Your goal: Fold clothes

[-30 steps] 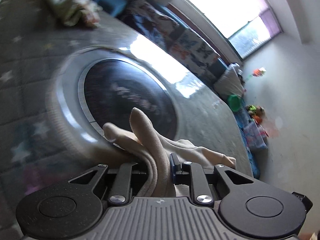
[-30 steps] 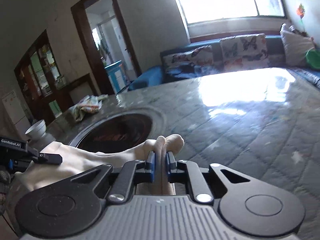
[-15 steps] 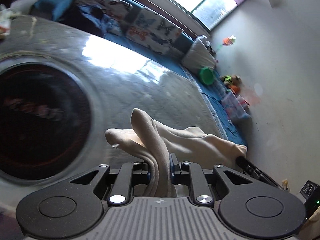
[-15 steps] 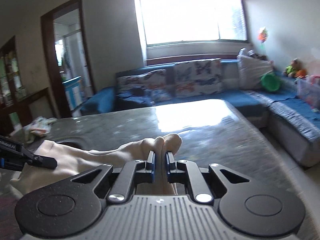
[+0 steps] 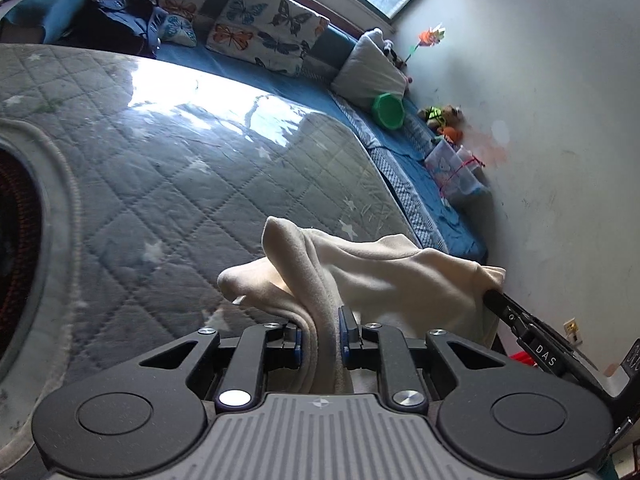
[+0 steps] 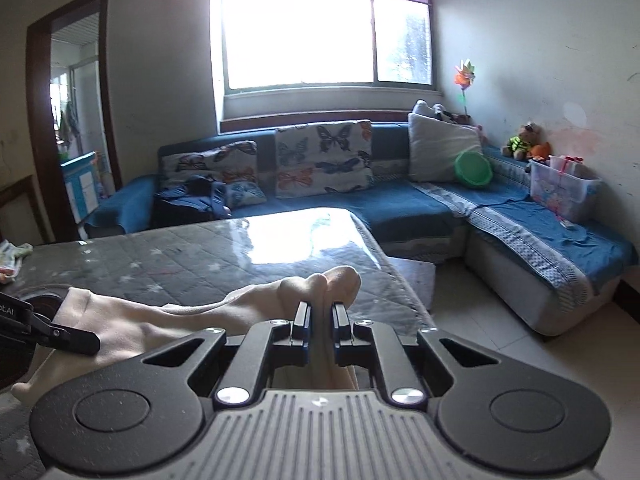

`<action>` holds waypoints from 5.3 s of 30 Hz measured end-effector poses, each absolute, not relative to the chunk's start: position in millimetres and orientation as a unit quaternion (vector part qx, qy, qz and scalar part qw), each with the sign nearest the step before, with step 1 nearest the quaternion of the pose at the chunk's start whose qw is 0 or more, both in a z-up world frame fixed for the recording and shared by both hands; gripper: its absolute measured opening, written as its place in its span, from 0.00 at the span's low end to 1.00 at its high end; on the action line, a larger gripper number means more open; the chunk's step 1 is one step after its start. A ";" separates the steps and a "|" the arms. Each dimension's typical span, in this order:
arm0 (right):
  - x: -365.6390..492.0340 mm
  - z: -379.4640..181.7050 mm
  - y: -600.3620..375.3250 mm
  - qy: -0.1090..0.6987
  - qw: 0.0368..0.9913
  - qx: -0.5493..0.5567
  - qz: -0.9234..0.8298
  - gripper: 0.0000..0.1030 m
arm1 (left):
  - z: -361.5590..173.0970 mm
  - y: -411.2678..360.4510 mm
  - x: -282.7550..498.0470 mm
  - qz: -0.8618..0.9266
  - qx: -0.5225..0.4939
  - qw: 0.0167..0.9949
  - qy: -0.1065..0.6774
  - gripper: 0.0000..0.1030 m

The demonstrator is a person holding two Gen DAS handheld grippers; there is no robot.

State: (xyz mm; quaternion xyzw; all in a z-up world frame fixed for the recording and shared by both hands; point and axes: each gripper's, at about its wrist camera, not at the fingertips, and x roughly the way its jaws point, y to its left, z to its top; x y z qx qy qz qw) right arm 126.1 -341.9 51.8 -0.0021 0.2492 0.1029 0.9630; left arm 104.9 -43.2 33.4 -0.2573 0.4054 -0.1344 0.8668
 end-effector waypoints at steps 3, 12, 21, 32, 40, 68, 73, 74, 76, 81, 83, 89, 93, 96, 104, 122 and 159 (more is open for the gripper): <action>130.2 46.2 -346.1 0.256 0.962 -0.003 0.095 0.09 | 31.8 -48.0 110.9 -0.131 -0.251 0.867 0.409 0.18; 138.8 26.7 -354.4 0.274 0.959 -0.001 0.074 0.03 | 22.6 -48.8 123.5 -0.105 -0.242 0.867 0.423 0.26; 139.8 12.6 -341.0 0.289 0.953 -0.007 0.091 0.14 | 23.3 -37.8 121.8 -0.077 -0.239 0.874 0.416 0.49; 150.7 -1.9 -316.7 0.301 0.946 -0.005 0.121 0.52 | 41.3 -37.2 106.7 -0.078 -0.221 0.896 0.378 0.49; 175.0 -8.6 -286.4 0.308 0.941 -0.027 0.139 0.56 | 31.8 -52.5 99.2 -0.134 -0.202 0.885 0.397 0.48; 177.8 -15.3 -273.7 0.306 0.942 -0.048 0.126 0.84 | 9.5 -56.0 97.8 -0.117 -0.179 0.881 0.421 0.50; 153.8 -9.5 -281.8 0.301 0.944 -0.035 0.129 0.90 | 9.6 -56.1 91.9 -0.110 -0.170 0.885 0.419 0.54; 147.6 -8.7 -283.4 0.299 0.945 -0.033 0.128 0.91 | 9.8 -56.5 90.5 -0.108 -0.166 0.886 0.419 0.54; 135.5 -7.2 -286.3 0.295 0.946 -0.031 0.130 0.91 | 9.2 -57.8 87.1 -0.104 -0.158 0.888 0.418 0.54; 107.8 -8.8 -294.9 0.292 0.947 -0.032 0.132 0.94 | 4.9 -60.7 76.9 -0.096 -0.136 0.894 0.416 0.58; 100.0 -12.4 -296.7 0.295 0.945 -0.037 0.133 0.94 | 4.3 -61.1 73.8 -0.093 -0.130 0.896 0.415 0.59; 85.1 -24.1 -301.6 0.304 0.943 -0.040 0.131 0.94 | 3.6 -62.7 65.8 -0.087 -0.108 0.902 0.409 0.64; 78.9 -22.2 -303.4 0.301 0.943 -0.047 0.133 0.96 | 3.2 -62.0 62.9 -0.084 -0.103 0.904 0.407 0.65; 75.3 -17.9 -302.7 0.295 0.945 -0.057 0.133 0.96 | 4.7 -60.6 61.5 -0.081 -0.101 0.905 0.405 0.65; 84.9 -6.3 -281.4 0.268 0.948 -0.051 0.162 0.90 | 10.7 -61.2 64.2 -0.067 -0.103 0.910 0.396 0.65; 70.3 -14.7 -282.6 0.284 0.945 -0.041 0.157 0.74 | 7.3 -64.5 59.6 -0.073 -0.082 0.914 0.391 0.69; 63.8 -31.8 -267.1 0.301 0.939 -0.083 0.144 1.00 | 0.0 -73.1 11.3 -0.064 -0.043 0.912 0.403 1.00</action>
